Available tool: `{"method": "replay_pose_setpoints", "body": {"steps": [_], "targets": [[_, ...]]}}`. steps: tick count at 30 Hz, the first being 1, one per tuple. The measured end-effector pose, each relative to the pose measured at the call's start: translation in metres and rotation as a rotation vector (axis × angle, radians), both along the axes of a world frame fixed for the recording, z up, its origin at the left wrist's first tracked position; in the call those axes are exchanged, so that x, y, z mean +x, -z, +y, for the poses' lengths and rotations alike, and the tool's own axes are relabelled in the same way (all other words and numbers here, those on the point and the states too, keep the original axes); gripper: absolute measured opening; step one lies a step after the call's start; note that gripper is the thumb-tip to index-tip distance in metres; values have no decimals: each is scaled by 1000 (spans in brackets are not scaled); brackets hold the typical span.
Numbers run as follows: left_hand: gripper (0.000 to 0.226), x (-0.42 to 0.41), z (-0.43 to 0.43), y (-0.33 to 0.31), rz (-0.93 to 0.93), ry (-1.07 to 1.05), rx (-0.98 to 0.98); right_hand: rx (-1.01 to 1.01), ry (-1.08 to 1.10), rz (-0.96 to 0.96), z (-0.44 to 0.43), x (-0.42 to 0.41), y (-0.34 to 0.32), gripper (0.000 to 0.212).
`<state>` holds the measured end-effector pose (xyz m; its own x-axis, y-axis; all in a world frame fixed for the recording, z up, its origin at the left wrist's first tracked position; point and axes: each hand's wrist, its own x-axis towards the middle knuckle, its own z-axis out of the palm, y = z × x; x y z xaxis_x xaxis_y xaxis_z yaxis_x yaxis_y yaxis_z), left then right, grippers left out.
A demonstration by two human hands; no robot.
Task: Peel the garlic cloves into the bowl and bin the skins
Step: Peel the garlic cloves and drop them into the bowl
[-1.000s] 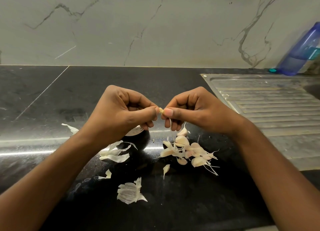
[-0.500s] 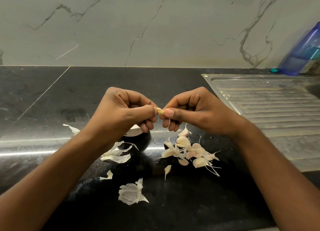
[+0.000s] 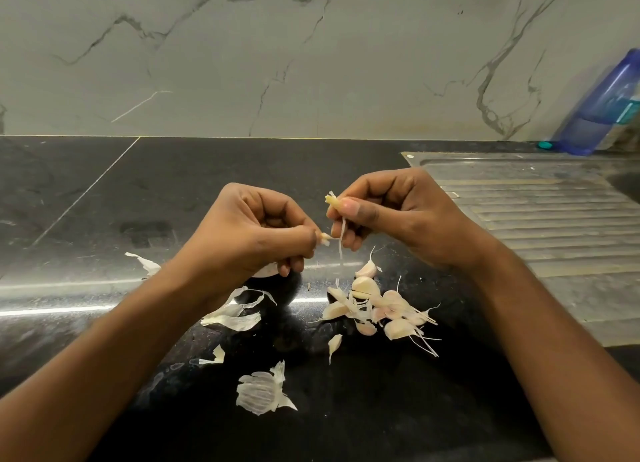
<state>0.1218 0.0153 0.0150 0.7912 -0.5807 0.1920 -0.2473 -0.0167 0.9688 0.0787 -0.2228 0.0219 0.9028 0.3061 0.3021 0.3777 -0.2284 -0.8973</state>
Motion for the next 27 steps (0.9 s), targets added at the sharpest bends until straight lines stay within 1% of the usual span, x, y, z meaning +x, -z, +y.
{"method": "replay_pose_setpoints", "body": {"steps": [1,3,8,12,15,20,27], "targets": [[10,-1,0,0,-17,6,14,-9,4,2,0,0,0,16],[11,0,0,0,-37,5,30,-35,11,1,0,1,0,13],[17,1,3,-1,-75,-9,-16,-63,22,11,0,0,0,5],[14,3,3,-1,-74,-33,-42,-93,5,30,0,0,0,5],[19,2,2,-2,-53,-14,-60,-99,-5,46,1,1,2,8],[24,2,1,1,-78,-22,-37,-151,3,42,0,3,5,14],[24,5,1,3,-61,-31,-73,-137,58,-38,0,1,4,14]]}}
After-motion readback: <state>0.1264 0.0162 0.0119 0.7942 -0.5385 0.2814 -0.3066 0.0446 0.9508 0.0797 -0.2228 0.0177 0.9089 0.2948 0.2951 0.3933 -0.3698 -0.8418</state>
